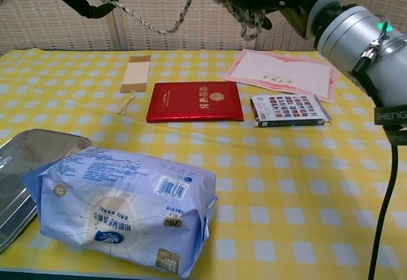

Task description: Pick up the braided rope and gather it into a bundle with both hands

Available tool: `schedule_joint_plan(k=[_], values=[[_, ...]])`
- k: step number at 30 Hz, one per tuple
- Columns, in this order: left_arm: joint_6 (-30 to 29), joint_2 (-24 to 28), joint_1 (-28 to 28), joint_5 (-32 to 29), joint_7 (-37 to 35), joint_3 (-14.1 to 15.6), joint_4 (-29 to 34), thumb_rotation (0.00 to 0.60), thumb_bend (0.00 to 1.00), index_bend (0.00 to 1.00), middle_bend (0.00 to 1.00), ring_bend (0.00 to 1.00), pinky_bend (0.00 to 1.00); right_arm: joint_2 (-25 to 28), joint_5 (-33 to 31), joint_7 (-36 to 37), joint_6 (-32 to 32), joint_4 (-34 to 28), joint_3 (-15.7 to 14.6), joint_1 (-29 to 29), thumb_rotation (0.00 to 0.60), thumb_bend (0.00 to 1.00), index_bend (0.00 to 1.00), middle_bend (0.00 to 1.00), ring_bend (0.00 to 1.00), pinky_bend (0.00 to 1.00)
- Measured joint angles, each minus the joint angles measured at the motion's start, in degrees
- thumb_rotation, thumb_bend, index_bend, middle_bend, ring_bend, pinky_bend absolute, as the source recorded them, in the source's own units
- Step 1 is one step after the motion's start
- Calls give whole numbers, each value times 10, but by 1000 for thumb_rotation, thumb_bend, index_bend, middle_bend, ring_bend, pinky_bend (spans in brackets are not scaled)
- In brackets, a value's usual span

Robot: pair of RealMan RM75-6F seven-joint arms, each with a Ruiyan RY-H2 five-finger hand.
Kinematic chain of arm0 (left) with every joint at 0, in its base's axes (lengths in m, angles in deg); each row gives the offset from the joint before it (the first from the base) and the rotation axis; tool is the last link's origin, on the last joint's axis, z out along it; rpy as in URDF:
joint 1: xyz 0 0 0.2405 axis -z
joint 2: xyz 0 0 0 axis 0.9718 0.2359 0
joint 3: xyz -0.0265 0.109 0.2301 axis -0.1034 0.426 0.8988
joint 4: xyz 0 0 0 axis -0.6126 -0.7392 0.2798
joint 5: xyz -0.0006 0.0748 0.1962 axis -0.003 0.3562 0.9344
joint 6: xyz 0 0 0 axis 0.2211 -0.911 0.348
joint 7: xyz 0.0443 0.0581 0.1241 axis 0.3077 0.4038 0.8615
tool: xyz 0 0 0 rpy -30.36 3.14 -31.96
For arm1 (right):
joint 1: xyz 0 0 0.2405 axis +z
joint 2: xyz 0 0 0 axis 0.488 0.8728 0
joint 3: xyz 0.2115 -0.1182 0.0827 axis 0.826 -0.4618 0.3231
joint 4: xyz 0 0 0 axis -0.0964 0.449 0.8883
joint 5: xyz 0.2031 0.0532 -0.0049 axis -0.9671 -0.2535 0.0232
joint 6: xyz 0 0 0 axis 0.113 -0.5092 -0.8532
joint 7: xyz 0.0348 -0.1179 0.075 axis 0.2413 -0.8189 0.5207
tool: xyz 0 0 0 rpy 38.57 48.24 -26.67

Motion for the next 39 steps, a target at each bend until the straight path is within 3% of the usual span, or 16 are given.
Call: schedule_joint_plan(k=[9,18,30,39], values=[[-22,-18,20,-1,92,-9,7,600,527,657,52,0,0,9,26,-102,16,-9,-33,20,600,691,899,757,908,856],[-63,-37,38,18,163,-23,9,600,526,655,52,0,0,17,10,-196,44,-25,-51,35,600,691,901,761,908,856],[-96,-71,50,66,208,-27,18,600,527,655,52,0,0,-8,-76,-296,71,-42,-32,59,600,691,911,771,920,856],[-104,-87,44,78,200,-26,55,600,526,657,52,0,0,-43,-161,-328,75,-38,4,75,600,691,918,776,914,858]])
